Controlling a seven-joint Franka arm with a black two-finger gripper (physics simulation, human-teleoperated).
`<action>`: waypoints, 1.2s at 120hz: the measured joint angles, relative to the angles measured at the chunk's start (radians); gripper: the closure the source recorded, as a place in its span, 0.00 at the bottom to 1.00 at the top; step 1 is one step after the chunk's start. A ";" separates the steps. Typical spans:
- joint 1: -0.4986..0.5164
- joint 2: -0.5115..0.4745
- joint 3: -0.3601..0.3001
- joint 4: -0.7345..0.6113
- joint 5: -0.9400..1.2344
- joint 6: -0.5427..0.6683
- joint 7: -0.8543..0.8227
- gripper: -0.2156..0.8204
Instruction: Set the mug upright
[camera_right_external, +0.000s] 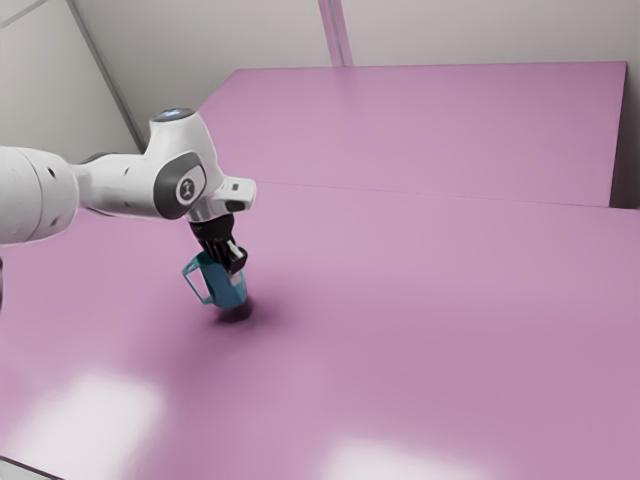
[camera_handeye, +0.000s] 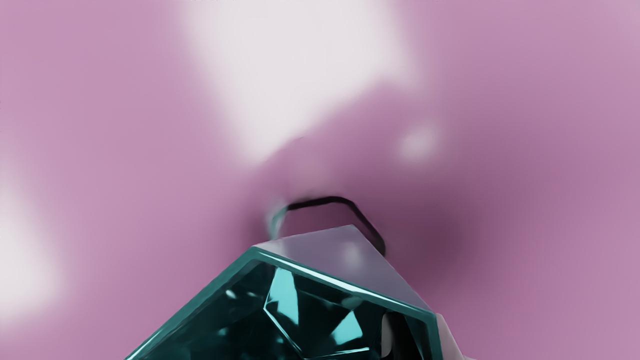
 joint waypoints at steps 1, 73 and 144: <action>0.002 0.001 0.000 -0.001 -0.004 0.002 -0.002 0.96; 0.007 0.045 0.001 -0.023 -0.083 0.072 -0.081 0.67; -0.025 -0.098 0.010 0.054 0.008 0.000 -0.111 0.24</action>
